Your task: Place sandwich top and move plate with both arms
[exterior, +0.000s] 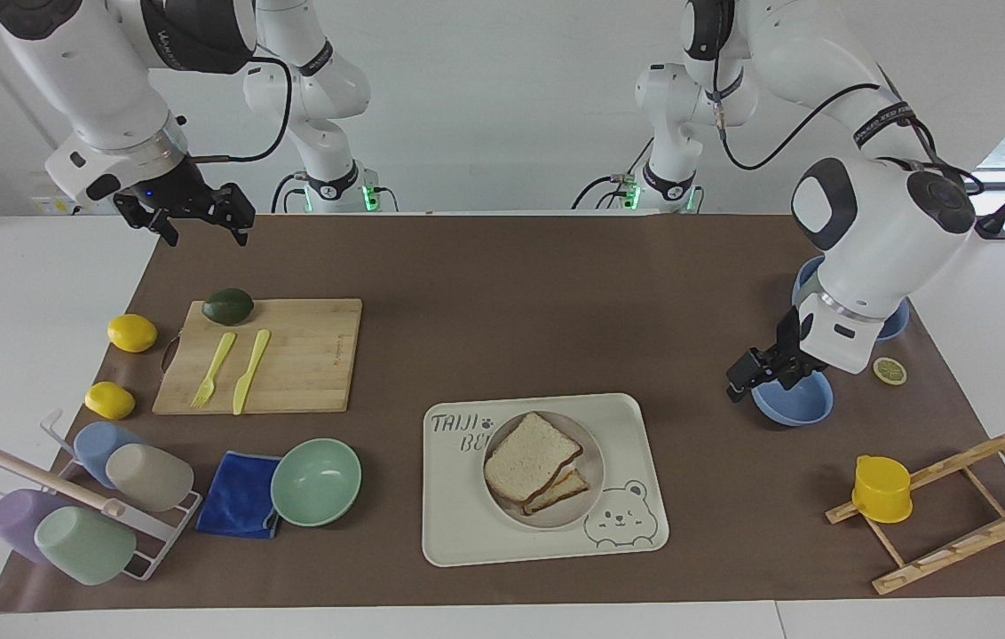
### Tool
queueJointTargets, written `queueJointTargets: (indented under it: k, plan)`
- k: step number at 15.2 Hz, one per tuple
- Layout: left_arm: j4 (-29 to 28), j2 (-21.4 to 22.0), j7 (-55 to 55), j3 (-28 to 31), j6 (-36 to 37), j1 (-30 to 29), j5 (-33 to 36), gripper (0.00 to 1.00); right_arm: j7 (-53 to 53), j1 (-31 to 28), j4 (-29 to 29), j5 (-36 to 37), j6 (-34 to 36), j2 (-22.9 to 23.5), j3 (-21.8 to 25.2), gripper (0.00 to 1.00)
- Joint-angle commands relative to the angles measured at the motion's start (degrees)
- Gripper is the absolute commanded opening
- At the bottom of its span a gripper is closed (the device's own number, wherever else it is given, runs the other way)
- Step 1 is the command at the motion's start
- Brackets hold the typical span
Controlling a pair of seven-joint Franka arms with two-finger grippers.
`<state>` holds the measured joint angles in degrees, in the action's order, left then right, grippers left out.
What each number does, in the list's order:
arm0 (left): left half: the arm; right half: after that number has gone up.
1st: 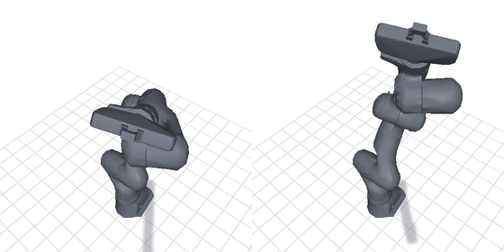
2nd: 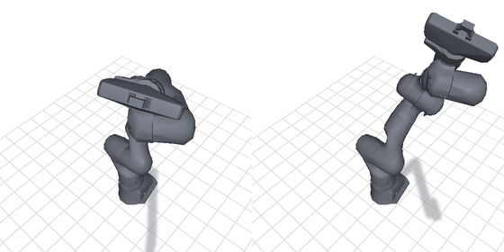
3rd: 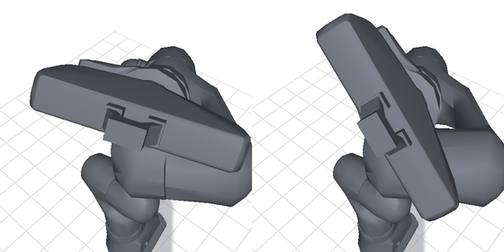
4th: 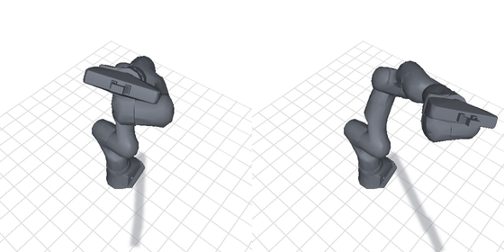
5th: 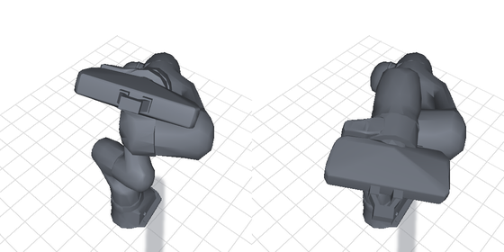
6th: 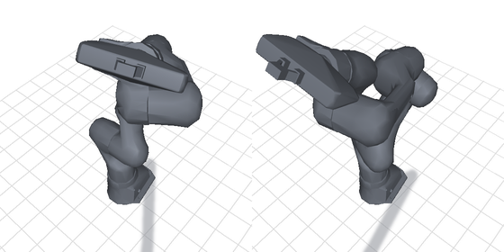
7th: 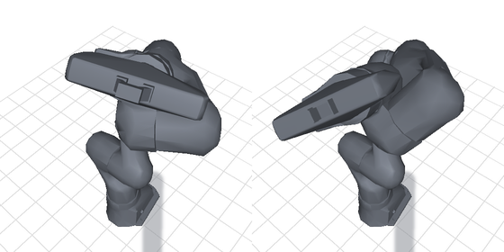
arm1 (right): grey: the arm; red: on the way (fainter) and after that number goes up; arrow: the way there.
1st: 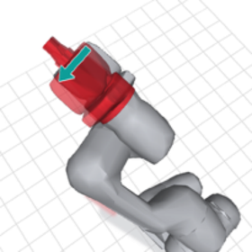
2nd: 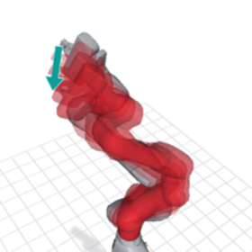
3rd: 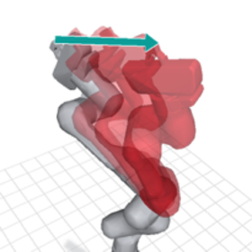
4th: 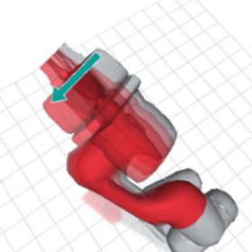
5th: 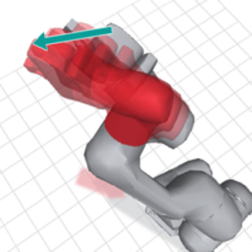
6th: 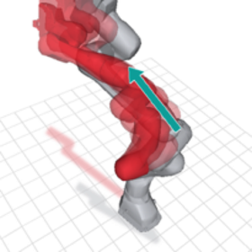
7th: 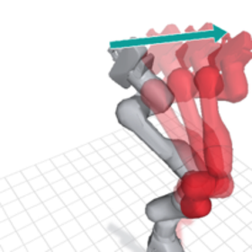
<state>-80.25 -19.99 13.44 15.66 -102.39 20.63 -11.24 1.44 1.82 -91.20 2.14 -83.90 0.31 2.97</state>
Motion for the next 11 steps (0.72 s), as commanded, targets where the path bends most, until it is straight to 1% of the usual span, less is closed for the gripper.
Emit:
queueJointTargets:
  k: [1,2,5,9,10,11]
  plan:
    - [-1.9,4.3,-1.2,0.4,4.3,0.4,3.7,1.00,-0.6,-0.6,-1.3,-1.1,0.1,-1.4,-0.3,1.00]
    - [-2.3,5.4,-2.3,0.4,5.6,0.0,4.3,1.00,-0.6,-0.6,-1.4,-1.1,0.1,-1.4,-0.3,1.00]
    - [-4.5,11.4,-7.6,0.3,10.5,-2.6,4.5,1.00,-0.6,-0.6,-1.4,-1.1,0.1,-1.4,-0.3,1.00]
    - [-10.0,20.2,-11.9,-0.7,14.9,-5.9,6.4,1.00,-0.6,-0.6,-1.4,-1.0,0.1,-1.4,-0.3,1.00]
    - [-11.7,22.4,-13.0,-2.2,15.9,-7.8,6.4,1.00,-0.6,-0.6,-1.3,-1.1,0.1,-1.4,-0.3,1.00]
    - [-12.5,23.7,-13.7,-5.3,17.4,-10.9,6.5,1.00,-0.6,-0.6,-1.4,-1.1,0.1,-1.4,-0.3,1.00]
